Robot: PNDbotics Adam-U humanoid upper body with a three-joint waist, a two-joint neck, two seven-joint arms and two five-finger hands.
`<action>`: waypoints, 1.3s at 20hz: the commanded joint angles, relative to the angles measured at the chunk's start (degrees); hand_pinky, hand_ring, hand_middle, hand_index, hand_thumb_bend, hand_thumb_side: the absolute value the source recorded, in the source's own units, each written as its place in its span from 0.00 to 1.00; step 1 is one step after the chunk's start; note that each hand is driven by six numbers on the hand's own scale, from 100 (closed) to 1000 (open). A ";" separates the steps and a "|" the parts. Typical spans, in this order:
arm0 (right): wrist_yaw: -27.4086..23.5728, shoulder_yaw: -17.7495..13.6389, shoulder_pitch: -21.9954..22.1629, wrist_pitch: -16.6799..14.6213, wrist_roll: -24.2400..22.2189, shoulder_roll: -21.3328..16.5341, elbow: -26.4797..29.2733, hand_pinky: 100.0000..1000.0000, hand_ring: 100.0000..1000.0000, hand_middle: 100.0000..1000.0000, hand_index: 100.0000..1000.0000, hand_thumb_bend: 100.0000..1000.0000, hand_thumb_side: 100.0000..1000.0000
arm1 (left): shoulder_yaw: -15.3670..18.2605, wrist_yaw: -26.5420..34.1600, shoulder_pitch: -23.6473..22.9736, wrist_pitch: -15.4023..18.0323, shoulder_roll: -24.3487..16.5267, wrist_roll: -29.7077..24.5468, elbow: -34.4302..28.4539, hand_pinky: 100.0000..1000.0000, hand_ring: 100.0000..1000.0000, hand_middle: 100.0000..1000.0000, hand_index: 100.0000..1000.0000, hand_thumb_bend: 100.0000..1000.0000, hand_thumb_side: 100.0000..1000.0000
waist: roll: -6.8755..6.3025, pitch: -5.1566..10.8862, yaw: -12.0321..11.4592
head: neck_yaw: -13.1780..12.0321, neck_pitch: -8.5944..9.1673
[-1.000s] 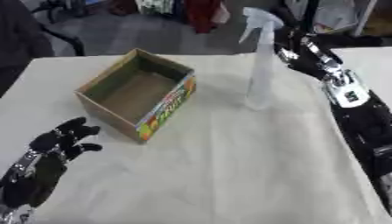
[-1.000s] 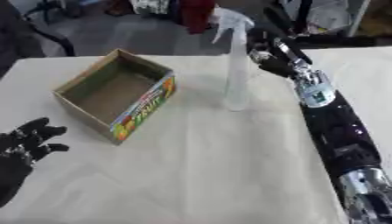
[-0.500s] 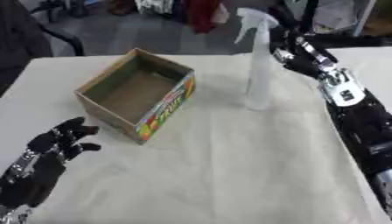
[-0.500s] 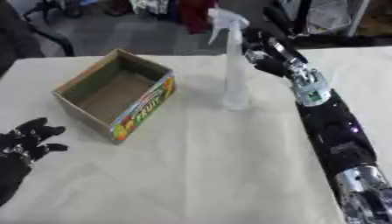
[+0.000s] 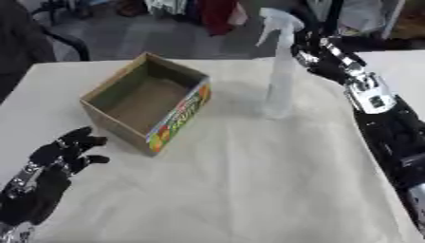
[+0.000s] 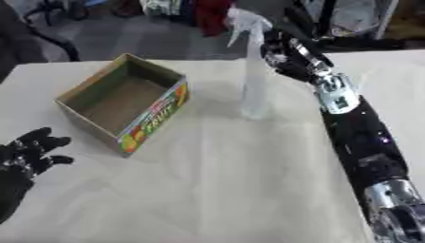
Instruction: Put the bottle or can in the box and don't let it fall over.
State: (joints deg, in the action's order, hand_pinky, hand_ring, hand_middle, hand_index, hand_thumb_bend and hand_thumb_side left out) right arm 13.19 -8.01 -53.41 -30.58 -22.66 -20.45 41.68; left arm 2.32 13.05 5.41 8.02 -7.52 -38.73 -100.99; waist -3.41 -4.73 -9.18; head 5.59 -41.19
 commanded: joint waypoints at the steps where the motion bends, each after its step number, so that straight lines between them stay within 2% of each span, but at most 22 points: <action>1: -1.60 0.46 -1.26 -0.01 -0.81 -1.72 2.29 0.88 0.91 0.87 0.95 0.00 0.53 | 0.22 0.05 0.49 0.21 -0.42 -0.03 -0.70 0.75 0.91 0.72 0.92 0.07 0.93 | 0.07 0.72 0.05 | -0.20 0.15; 26: 0.05 0.83 -1.61 0.94 -1.25 0.01 1.45 0.87 0.90 0.85 0.95 0.00 0.55 | -0.16 0.37 1.25 0.02 0.04 -0.31 -0.85 0.75 0.91 0.72 0.93 0.07 0.93 | -0.20 -0.03 -1.11 | 1.11 0.68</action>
State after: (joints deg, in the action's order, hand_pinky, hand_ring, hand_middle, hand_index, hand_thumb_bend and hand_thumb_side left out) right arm 13.32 -7.04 -53.43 -29.80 -23.83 -19.86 42.36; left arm 2.29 13.07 5.91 8.00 -7.03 -38.80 -101.00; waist -3.72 -5.34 -10.24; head 6.62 -41.16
